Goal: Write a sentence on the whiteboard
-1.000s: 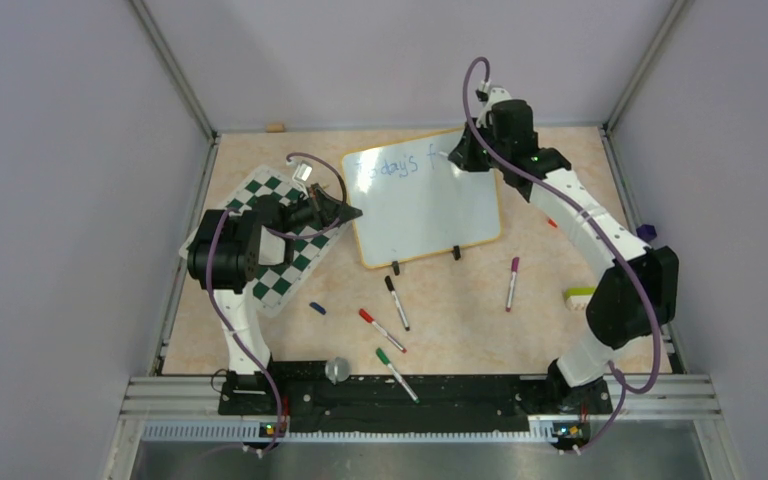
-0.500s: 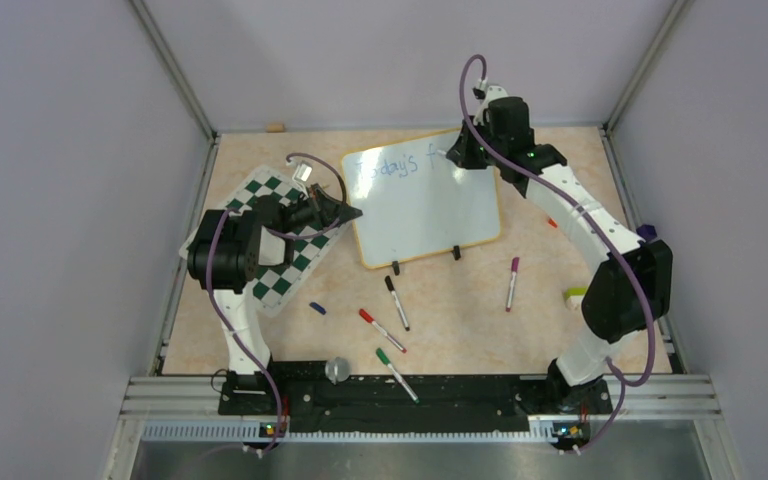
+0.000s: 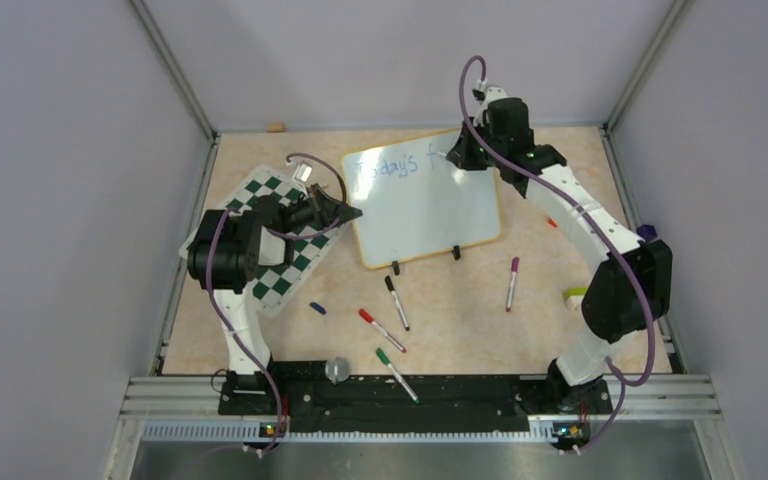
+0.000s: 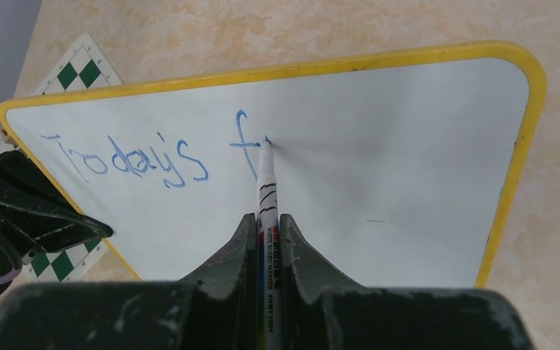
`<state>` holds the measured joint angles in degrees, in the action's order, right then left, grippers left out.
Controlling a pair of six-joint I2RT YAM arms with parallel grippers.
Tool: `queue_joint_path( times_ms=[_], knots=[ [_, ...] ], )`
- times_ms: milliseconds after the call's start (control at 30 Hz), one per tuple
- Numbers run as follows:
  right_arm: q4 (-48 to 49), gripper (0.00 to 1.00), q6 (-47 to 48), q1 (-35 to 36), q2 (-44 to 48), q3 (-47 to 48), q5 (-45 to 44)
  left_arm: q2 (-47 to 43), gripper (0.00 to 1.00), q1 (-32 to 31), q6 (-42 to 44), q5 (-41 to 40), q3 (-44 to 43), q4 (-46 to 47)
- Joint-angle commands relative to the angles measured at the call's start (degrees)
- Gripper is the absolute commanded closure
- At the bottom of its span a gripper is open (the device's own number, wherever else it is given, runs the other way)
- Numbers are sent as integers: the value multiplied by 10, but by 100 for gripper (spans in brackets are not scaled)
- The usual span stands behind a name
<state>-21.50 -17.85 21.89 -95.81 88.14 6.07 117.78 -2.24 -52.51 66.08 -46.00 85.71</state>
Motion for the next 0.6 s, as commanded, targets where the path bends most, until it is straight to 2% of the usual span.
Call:
queue_joint_path(
  times_ms=[0, 333, 567],
  knots=[
    [-5, 100, 0, 0, 17, -16, -13, -10, 100, 3, 47, -1, 4, 71],
    [-9, 100, 1, 0, 32, -37, -32, -10, 100, 3, 46, 1, 3, 71],
    [-21, 100, 4, 1, 22, -11, -65, -10, 100, 3, 46, 0, 3, 71]
  ],
)
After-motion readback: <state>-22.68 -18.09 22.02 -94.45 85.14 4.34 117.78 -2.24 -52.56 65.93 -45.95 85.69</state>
